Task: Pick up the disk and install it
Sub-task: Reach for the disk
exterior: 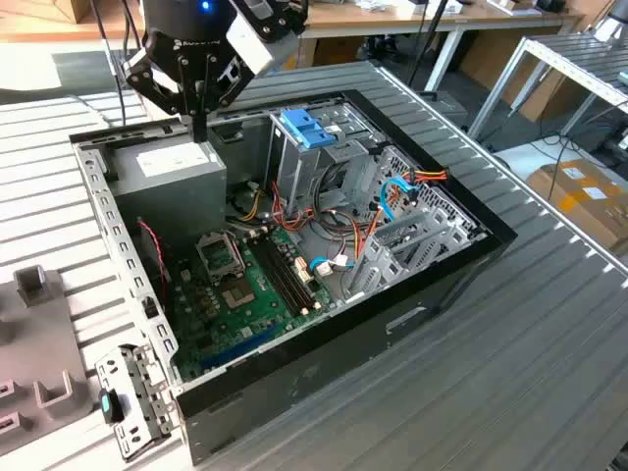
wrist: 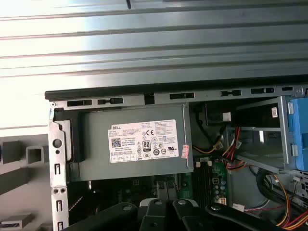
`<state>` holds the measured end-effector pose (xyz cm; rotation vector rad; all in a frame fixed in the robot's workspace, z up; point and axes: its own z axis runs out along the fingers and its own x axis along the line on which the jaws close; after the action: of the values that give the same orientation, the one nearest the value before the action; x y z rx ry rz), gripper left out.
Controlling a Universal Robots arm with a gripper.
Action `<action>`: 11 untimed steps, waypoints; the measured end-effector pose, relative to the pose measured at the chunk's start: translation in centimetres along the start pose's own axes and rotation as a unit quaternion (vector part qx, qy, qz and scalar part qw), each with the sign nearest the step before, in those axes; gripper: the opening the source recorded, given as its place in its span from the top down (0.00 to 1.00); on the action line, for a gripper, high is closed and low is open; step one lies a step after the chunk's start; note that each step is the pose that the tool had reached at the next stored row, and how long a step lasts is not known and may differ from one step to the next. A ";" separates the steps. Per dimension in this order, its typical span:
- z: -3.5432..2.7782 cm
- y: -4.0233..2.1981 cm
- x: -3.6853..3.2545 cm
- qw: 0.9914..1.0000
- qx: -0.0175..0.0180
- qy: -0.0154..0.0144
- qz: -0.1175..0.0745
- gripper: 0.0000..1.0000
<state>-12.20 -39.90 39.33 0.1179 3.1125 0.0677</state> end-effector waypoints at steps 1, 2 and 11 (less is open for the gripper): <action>0.00 0.00 0.00 1.000 0.000 0.000 0.000 0.89; 0.00 0.00 0.00 1.000 0.000 0.000 0.000 0.89; 0.00 0.00 0.00 1.000 0.000 0.000 0.000 0.89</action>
<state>-12.20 -39.89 39.33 0.1180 3.1125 0.0676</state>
